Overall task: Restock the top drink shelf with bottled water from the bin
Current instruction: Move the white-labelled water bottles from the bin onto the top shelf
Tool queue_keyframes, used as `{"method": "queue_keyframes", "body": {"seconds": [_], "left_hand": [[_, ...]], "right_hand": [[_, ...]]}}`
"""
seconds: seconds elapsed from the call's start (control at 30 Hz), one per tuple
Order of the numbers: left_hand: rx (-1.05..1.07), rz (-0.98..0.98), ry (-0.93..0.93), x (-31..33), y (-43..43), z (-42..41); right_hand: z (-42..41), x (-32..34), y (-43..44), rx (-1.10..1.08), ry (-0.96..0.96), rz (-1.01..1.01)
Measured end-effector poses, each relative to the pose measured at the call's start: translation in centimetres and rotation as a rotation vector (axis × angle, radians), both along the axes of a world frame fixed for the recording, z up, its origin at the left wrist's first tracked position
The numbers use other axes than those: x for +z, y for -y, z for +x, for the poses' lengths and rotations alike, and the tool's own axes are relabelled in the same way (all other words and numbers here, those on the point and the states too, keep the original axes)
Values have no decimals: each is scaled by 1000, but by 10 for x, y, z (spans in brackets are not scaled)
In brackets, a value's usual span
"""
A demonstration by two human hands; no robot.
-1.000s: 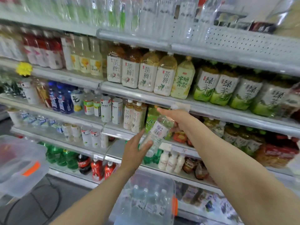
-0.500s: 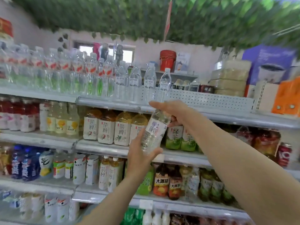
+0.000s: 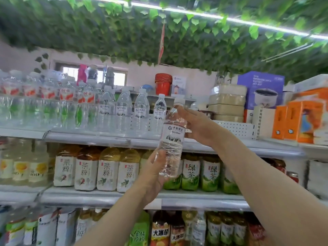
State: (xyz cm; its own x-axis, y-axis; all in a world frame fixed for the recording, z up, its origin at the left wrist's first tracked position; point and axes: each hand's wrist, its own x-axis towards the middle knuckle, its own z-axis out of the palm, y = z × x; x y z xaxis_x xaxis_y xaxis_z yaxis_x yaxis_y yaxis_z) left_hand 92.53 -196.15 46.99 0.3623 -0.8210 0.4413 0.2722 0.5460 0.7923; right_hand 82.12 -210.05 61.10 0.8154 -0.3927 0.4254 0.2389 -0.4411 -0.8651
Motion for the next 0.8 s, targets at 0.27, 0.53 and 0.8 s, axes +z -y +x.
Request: {"method": "queue_keyframes", "body": {"seconds": [0.27,0.53,0.8], "left_hand": [[293,63,330,53,41,44],[454,96,346,89,80,96],[589,367,566,90,112,112]], "right_hand": [[24,63,36,-156,144,-21],[67,104,81,-181,162,-46],[133,83,128,-142,122,-21]]}}
